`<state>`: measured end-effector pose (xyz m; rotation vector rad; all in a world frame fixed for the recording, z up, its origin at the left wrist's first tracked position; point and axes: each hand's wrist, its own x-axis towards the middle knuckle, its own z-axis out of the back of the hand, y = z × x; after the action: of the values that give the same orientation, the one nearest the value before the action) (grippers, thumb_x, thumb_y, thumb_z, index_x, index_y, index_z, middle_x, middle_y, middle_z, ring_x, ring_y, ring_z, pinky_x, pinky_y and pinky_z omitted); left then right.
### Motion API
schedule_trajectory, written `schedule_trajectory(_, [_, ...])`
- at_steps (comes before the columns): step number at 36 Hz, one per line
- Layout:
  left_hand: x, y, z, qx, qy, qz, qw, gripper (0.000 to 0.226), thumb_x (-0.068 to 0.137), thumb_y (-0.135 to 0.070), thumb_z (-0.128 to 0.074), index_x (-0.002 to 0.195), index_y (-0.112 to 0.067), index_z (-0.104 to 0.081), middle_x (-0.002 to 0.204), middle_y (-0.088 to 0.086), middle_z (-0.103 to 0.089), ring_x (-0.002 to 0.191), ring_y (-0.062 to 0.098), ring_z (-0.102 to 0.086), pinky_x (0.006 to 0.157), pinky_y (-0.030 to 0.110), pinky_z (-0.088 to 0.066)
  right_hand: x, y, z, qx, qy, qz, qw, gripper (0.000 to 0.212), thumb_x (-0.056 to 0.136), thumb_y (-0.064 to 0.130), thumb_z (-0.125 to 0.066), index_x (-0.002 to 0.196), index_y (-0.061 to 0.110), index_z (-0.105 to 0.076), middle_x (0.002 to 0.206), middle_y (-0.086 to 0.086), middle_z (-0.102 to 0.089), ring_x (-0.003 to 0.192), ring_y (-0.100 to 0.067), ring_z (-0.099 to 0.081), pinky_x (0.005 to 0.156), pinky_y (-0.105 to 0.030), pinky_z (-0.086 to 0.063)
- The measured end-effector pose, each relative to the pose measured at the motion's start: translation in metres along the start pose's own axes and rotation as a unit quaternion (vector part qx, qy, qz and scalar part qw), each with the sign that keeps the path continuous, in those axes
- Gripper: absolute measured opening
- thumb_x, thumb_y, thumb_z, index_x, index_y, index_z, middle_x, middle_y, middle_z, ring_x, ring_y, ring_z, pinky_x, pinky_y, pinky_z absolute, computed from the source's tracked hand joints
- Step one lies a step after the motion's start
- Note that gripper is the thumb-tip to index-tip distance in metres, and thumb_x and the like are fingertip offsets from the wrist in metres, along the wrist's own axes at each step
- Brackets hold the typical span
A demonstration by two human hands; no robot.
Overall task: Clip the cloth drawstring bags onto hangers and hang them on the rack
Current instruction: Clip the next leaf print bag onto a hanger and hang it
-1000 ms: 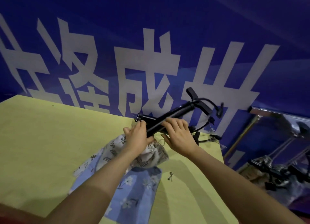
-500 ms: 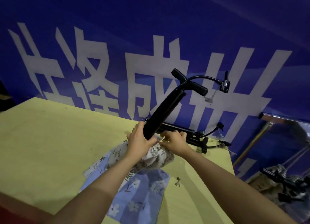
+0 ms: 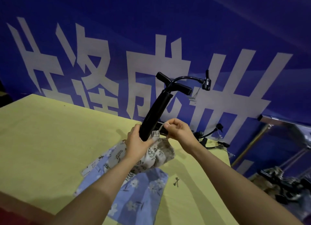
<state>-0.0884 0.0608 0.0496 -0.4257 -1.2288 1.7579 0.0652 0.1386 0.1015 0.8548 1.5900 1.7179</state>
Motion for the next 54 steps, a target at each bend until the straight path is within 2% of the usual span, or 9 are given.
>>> schedule_trajectory(5, [-0.001, -0.003, -0.003, 0.014, 0.002, -0.004, 1.000, 0.034, 0.071, -0.028, -0.073, 0.092, -0.024, -0.046, 0.090, -0.003, -0.055, 0.086, 0.023, -0.057, 0.076, 0.048, -0.051, 0.005, 0.016, -0.004, -0.050, 0.012, 0.032, 0.998, 0.041, 0.087, 0.019, -0.067, 0.123, 0.026, -0.050, 0.061, -0.001, -0.034, 0.059, -0.013, -0.045, 0.061, -0.025, -0.041])
schedule_trajectory(13, [0.009, -0.017, -0.001, 0.154, 0.065, 0.018, 0.986, 0.041, 0.081, -0.024, -0.062, 0.115, -0.016, -0.041, 0.117, 0.003, -0.046, 0.112, 0.028, -0.039, 0.091, 0.040, -0.035, 0.016, 0.028, -0.013, -0.020, -0.039, 0.033, 0.999, 0.029, 0.083, 0.023, -0.071, 0.111, 0.015, -0.064, 0.100, -0.007, -0.071, 0.094, -0.019, -0.069, 0.081, -0.028, -0.056])
schedule_trajectory(20, [0.017, -0.017, 0.011, 0.188, 0.222, 0.050, 0.955, 0.038, 0.086, -0.008, -0.054, 0.122, -0.018, -0.042, 0.121, 0.010, -0.034, 0.106, 0.030, -0.048, 0.092, 0.036, -0.044, 0.009, 0.015, -0.010, -0.020, -0.081, 0.037, 0.996, 0.026, 0.084, 0.016, -0.069, 0.109, 0.014, -0.064, 0.080, 0.007, -0.065, 0.068, 0.003, -0.062, 0.062, -0.009, -0.047])
schedule_trajectory(27, [0.020, -0.041, 0.013, 0.041, 0.120, 0.012, 0.992, 0.042, 0.091, -0.001, -0.046, 0.131, -0.012, -0.052, 0.125, 0.010, -0.047, 0.112, 0.024, -0.050, 0.084, 0.024, -0.040, 0.004, 0.004, -0.009, -0.101, -0.067, 0.038, 0.992, 0.021, 0.078, 0.011, -0.075, 0.097, 0.017, -0.068, 0.086, 0.014, -0.067, 0.079, 0.006, -0.066, 0.070, -0.014, -0.053])
schedule_trajectory(31, [0.028, -0.054, 0.016, 0.003, 0.105, -0.004, 0.994, 0.048, 0.090, -0.004, -0.050, 0.137, -0.011, -0.044, 0.133, 0.010, -0.045, 0.117, 0.028, -0.052, 0.089, 0.029, -0.044, 0.010, -0.005, -0.014, -0.143, -0.089, 0.030, 0.985, 0.031, 0.070, 0.022, -0.083, 0.098, 0.017, -0.069, 0.102, -0.002, -0.067, 0.092, -0.011, -0.067, 0.081, -0.034, -0.058])
schedule_trajectory(36, [0.027, -0.053, 0.019, -0.063, 0.082, -0.006, 0.995, 0.069, 0.086, -0.018, -0.064, 0.144, -0.019, -0.027, 0.136, 0.004, -0.041, 0.117, 0.026, -0.050, 0.092, 0.034, -0.046, 0.013, -0.013, -0.017, -0.129, -0.083, 0.001, 0.988, 0.041, 0.070, 0.006, -0.082, 0.107, 0.000, -0.063, 0.110, -0.018, -0.062, 0.068, -0.004, -0.067, 0.058, -0.019, -0.055])
schedule_trajectory(41, [0.024, -0.063, 0.019, -0.094, 0.004, -0.080, 0.992, 0.096, 0.078, -0.029, -0.074, 0.143, -0.038, -0.005, 0.134, 0.001, -0.043, 0.119, 0.014, -0.047, 0.094, 0.031, -0.046, 0.009, -0.018, -0.025, -0.213, -0.066, 0.025, 0.975, 0.043, 0.072, 0.012, -0.081, 0.109, -0.001, -0.062, 0.103, -0.006, -0.055, 0.086, -0.005, -0.058, 0.070, -0.017, -0.049])
schedule_trajectory(48, [0.027, -0.065, 0.016, -0.005, 0.048, -0.126, 0.991, 0.063, 0.090, -0.004, -0.055, 0.137, -0.040, -0.033, 0.127, 0.005, -0.047, 0.116, 0.023, -0.053, 0.091, 0.032, -0.049, 0.010, -0.009, -0.022, -0.330, -0.036, 0.038, 0.943, 0.024, 0.084, 0.020, -0.069, 0.107, 0.011, -0.068, 0.090, 0.005, -0.049, 0.090, -0.014, -0.051, 0.072, -0.019, -0.036])
schedule_trajectory(54, [0.034, -0.067, 0.012, -0.028, 0.012, -0.092, 0.995, 0.041, 0.091, -0.006, -0.054, 0.125, -0.028, -0.046, 0.118, 0.008, -0.049, 0.102, 0.027, -0.058, 0.076, 0.028, -0.050, 0.004, -0.002, -0.010, -0.343, -0.079, 0.049, 0.935, 0.035, 0.082, -0.009, -0.057, 0.112, 0.005, -0.064, 0.118, 0.002, -0.056, 0.109, -0.010, -0.054, 0.088, -0.009, -0.044])
